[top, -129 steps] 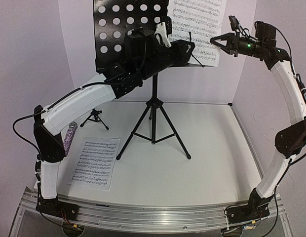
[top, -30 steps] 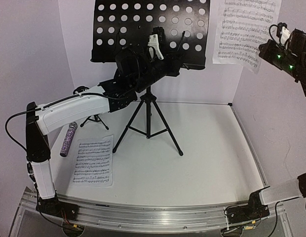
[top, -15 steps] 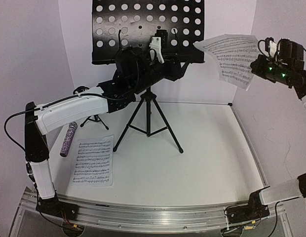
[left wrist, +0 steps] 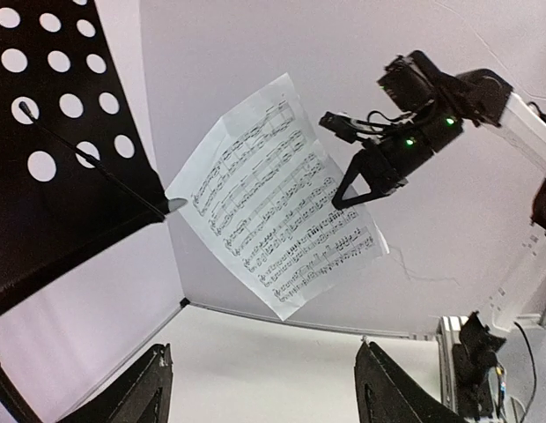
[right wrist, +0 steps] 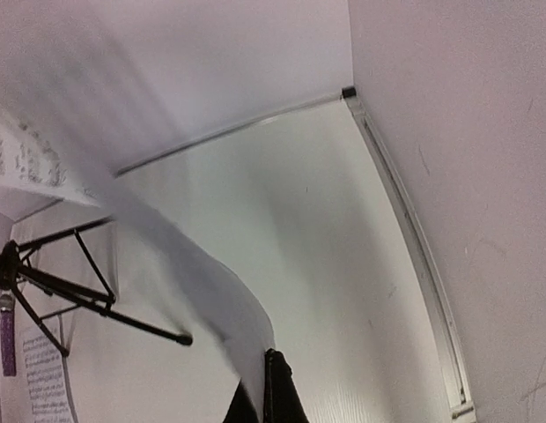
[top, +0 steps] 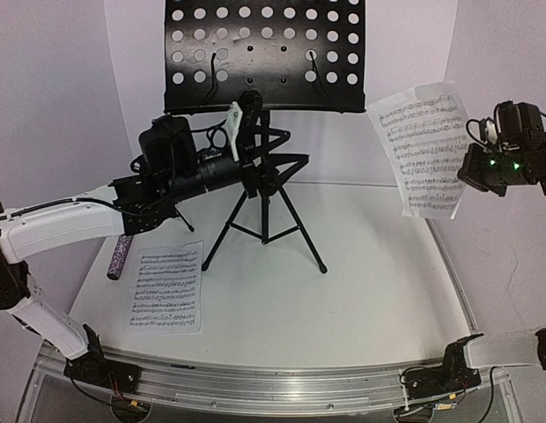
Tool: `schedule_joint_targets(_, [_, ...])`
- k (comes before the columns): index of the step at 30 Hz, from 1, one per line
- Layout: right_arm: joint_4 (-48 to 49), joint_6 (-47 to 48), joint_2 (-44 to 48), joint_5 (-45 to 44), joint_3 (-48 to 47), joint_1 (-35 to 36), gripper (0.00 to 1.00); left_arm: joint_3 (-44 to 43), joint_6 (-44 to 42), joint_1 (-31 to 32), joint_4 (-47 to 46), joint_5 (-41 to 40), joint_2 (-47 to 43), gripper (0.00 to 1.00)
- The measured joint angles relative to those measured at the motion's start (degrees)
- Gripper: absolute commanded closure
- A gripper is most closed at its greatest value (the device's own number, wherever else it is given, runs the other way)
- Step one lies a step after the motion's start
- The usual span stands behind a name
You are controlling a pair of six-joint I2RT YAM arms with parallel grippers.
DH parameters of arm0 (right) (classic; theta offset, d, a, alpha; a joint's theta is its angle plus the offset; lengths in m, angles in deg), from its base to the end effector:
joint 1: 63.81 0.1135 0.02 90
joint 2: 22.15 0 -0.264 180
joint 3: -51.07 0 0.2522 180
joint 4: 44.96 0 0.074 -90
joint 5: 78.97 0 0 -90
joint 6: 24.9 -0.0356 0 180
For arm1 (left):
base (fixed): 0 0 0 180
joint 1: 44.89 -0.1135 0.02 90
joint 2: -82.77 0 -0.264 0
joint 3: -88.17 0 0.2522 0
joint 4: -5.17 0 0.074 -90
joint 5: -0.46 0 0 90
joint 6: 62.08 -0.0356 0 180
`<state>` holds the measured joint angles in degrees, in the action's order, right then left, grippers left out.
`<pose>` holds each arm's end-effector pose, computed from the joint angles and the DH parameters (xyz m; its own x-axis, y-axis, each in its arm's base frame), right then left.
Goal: Pack up the instrument practice props
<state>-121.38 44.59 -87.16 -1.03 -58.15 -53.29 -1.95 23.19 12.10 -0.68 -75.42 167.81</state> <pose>0.1796 0.0258 0.4706 -0.4925 0.2570 -0.8315 0.1792 0.9649 0.1921 0.1861 -0.3024 0.4194 0.1808 -0.1315 -0.9747 0.9320 0.3395 0.1271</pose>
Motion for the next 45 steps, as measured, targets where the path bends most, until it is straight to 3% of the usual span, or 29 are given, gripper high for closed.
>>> schedule_joint_targets(3, [-7.03, -2.77, 0.59, 7.10, 0.32, -0.08, 1.00, 3.31, -0.45, 0.10, 2.30, 1.75, -4.16, 0.22])
schedule_joint_targets(7, [-10.51, -5.62, 0.80, 24.07, 4.94, -0.11, 1.00, 7.70, 4.84, -1.42, 7.48, 2.28, -8.56, 0.10])
schedule_joint_targets(13, [-12.08, -8.85, 5.55, 46.28, 13.06, -0.11, 1.00, 19.72, 18.58, -13.42, 12.01, 11.71, -10.41, 0.00])
schedule_joint_targets(16, [-9.27, -10.18, 10.51, 54.04, 15.07, -0.07, 1.00, 22.93, 24.03, -16.60, 8.93, 20.90, -5.94, 0.00])
schedule_joint_targets(20, [-5.82, -9.20, 14.64, 61.33, 17.29, 0.05, 1.00, 22.87, 32.25, -13.34, -1.09, 31.32, 0.97, 0.00])
schedule_joint_targets(27, [-2.36, -3.19, 14.41, 67.37, 19.56, 0.07, 1.00, 14.71, 44.78, -4.70, -15.06, 41.60, 12.75, 0.00])
schedule_joint_targets(37, [-1.08, 4.54, 14.31, 71.13, 20.35, 0.07, 1.00, 10.13, 58.21, -2.52, -24.10, 41.06, 22.92, 0.01])
schedule_joint_targets(45, [-0.91, 6.90, 16.55, 72.10, 23.40, 0.07, 1.00, 4.59, 65.48, -0.13, -27.94, 39.60, 26.35, 0.16])
